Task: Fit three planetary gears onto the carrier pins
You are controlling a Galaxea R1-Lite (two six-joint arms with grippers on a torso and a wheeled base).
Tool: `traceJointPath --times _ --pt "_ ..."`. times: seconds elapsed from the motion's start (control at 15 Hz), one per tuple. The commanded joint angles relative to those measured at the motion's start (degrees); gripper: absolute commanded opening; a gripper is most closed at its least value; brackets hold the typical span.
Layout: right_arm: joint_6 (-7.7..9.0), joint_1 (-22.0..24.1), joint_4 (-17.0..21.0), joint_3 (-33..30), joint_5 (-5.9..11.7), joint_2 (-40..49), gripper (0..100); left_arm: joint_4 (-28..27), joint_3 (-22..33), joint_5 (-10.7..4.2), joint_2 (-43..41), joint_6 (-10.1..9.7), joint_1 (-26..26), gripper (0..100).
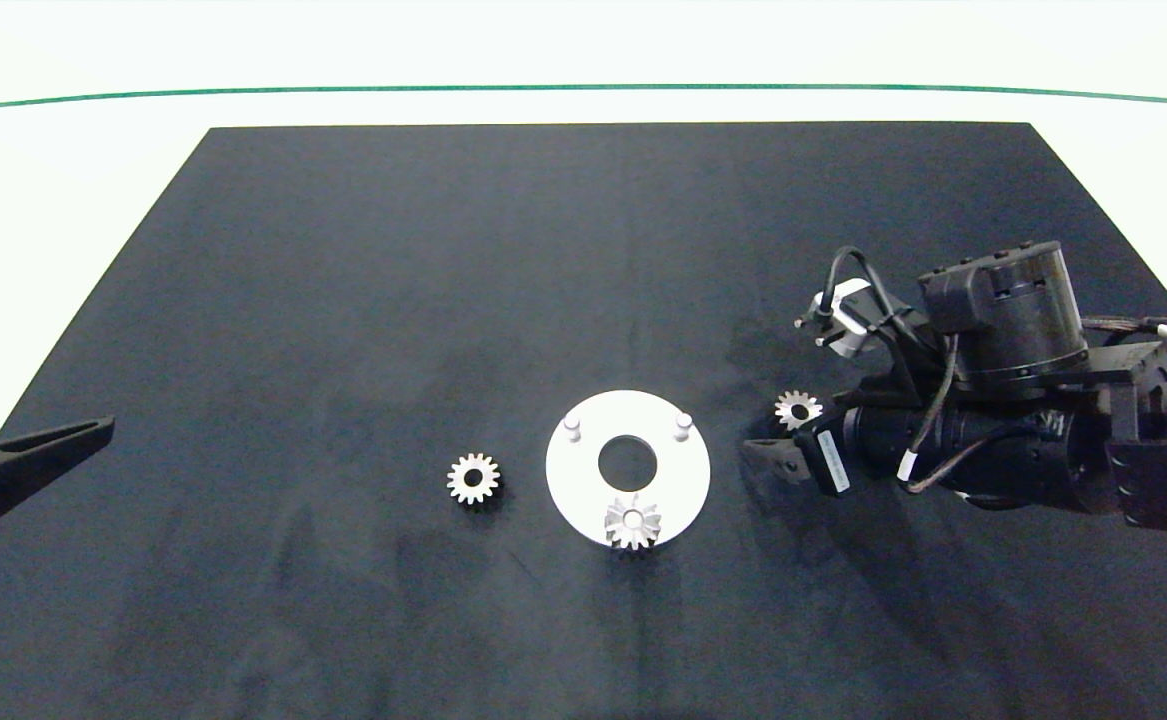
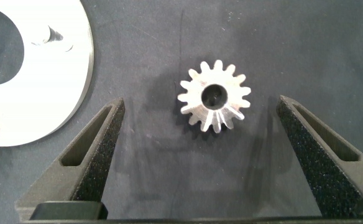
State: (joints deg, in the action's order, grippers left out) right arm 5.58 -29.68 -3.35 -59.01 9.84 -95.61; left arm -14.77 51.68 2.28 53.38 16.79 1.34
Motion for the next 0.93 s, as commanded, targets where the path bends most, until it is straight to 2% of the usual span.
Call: traceJointPath --times 0.07,0.2,0.93 --pt "0.04 -0.1 0.0 -0.8 0.18 -0.7 100 -0.1 0.0 0.01 0.0 0.09 0.0 100" --pt "0.04 0.0 0.0 -1.1 0.27 -1.1 99 -0.1 0.0 0.01 0.0 0.09 0.0 100" --pt "0.04 0.6 0.0 -2.2 0.27 -2.2 77 -0.1 -0.1 0.01 0.0 0.09 0.0 100"
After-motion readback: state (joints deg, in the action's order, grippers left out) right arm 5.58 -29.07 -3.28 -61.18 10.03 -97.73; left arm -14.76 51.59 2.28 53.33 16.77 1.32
